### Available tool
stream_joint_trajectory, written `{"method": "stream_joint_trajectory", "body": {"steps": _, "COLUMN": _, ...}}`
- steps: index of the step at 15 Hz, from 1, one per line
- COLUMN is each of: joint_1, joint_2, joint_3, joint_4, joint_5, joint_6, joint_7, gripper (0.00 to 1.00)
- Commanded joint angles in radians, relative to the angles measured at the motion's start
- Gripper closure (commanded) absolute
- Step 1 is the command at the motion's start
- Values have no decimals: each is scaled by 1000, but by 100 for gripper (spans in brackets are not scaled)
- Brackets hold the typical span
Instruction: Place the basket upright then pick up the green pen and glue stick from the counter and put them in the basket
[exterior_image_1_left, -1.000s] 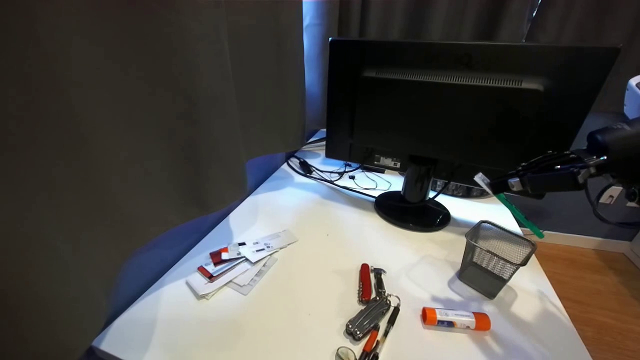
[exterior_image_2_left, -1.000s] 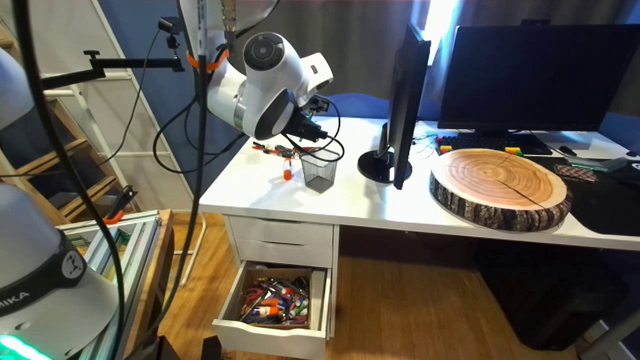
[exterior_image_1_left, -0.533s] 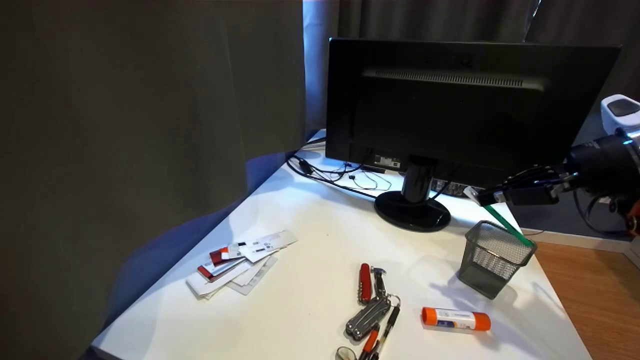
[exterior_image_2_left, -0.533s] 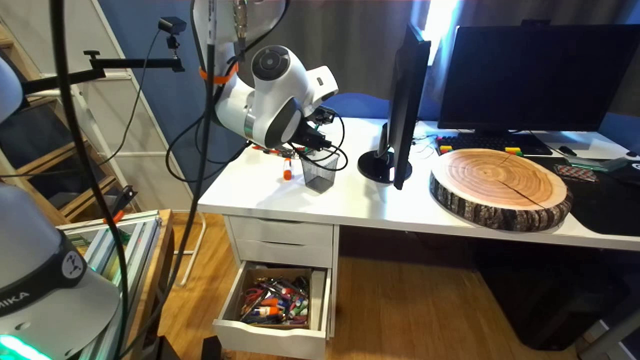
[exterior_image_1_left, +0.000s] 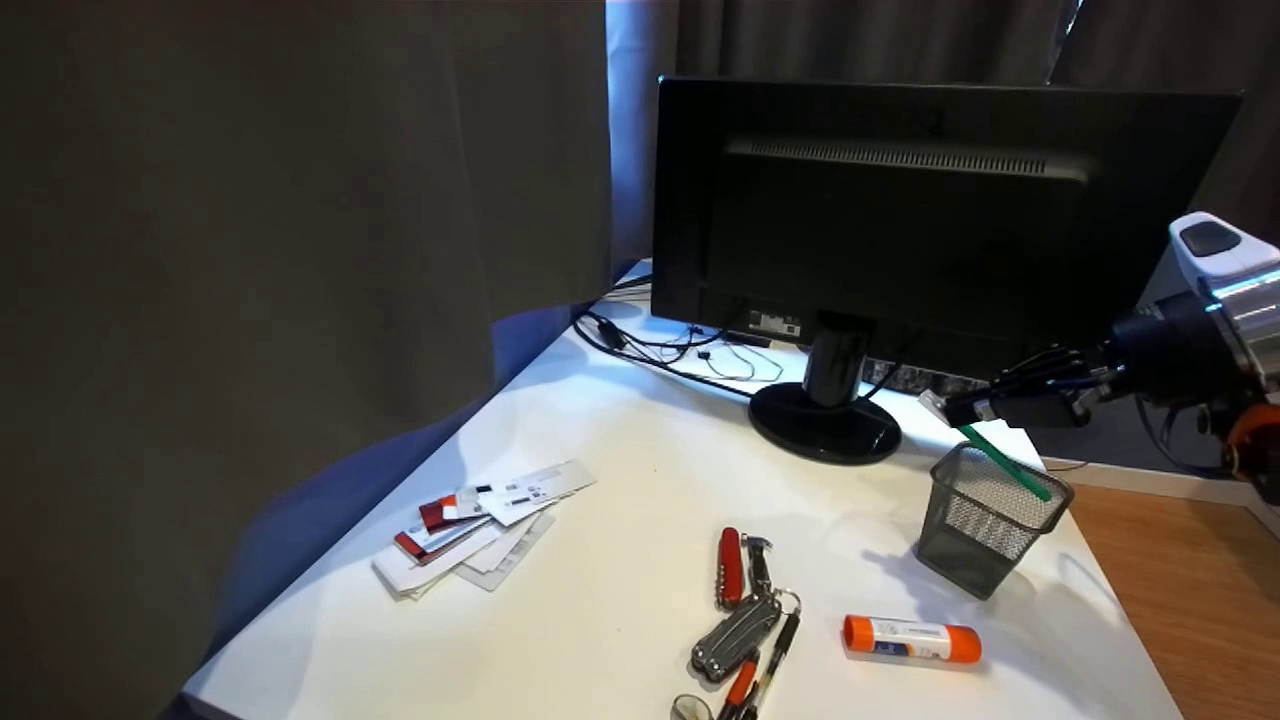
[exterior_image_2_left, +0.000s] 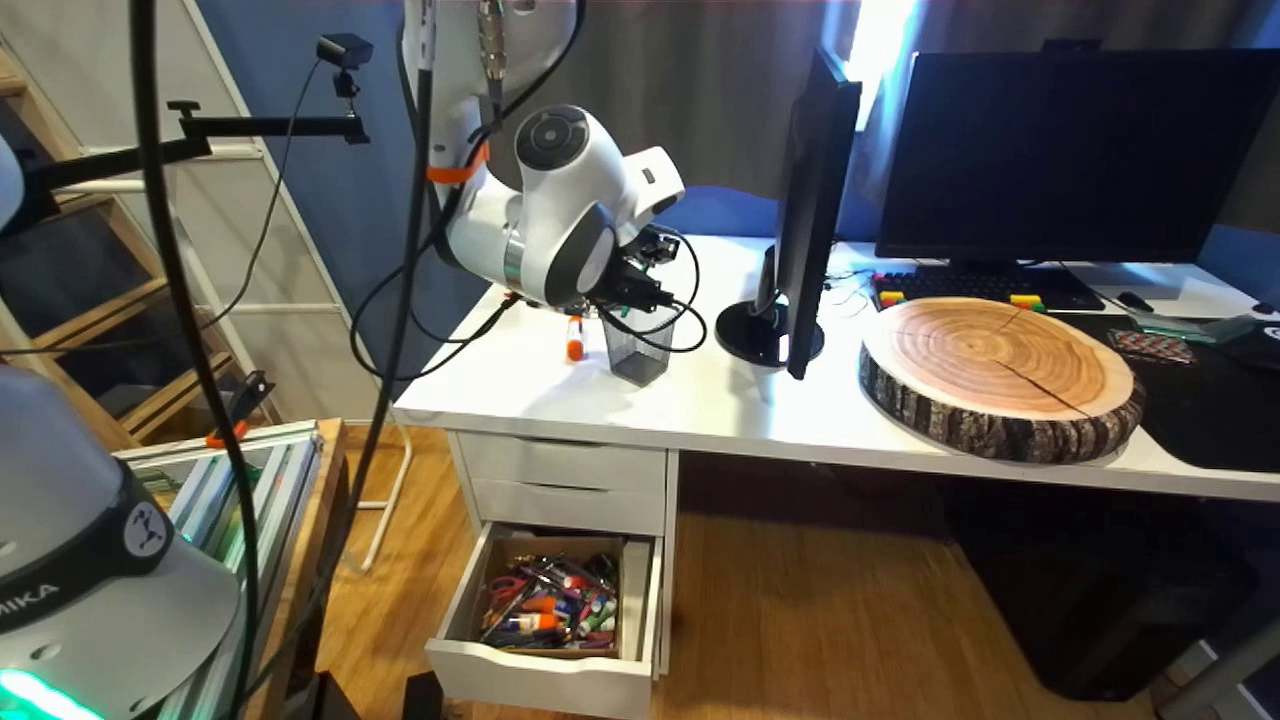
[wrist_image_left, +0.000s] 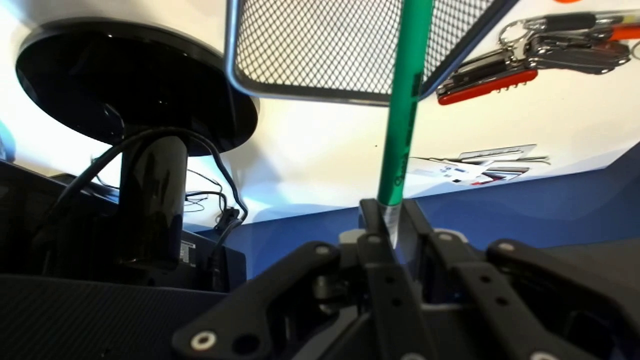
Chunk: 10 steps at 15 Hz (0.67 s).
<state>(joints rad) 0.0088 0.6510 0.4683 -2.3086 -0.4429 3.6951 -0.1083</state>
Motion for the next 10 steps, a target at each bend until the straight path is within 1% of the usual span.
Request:
{"method": "stream_joint_trajectory", "body": {"steps": 1, "joint_1": 36, "joint_2": 29, "joint_3": -35, "joint_4": 42, "joint_5": -32, "joint_6": -20, "joint_7": 30, "gripper": 95}}
{"method": "stream_joint_trajectory", "body": {"steps": 6, "joint_1": 45, "joint_2": 56, "joint_3": -45, "joint_4": 60, "joint_5": -28, "joint_6": -29, "joint_7": 25, "gripper": 94}}
{"method": "stream_joint_trajectory", "body": {"steps": 10, "joint_1": 36, "joint_2": 57, "joint_3": -48, "joint_4": 47, "joint_5": -30, "joint_6": -24, "joint_7": 27, "gripper": 94}}
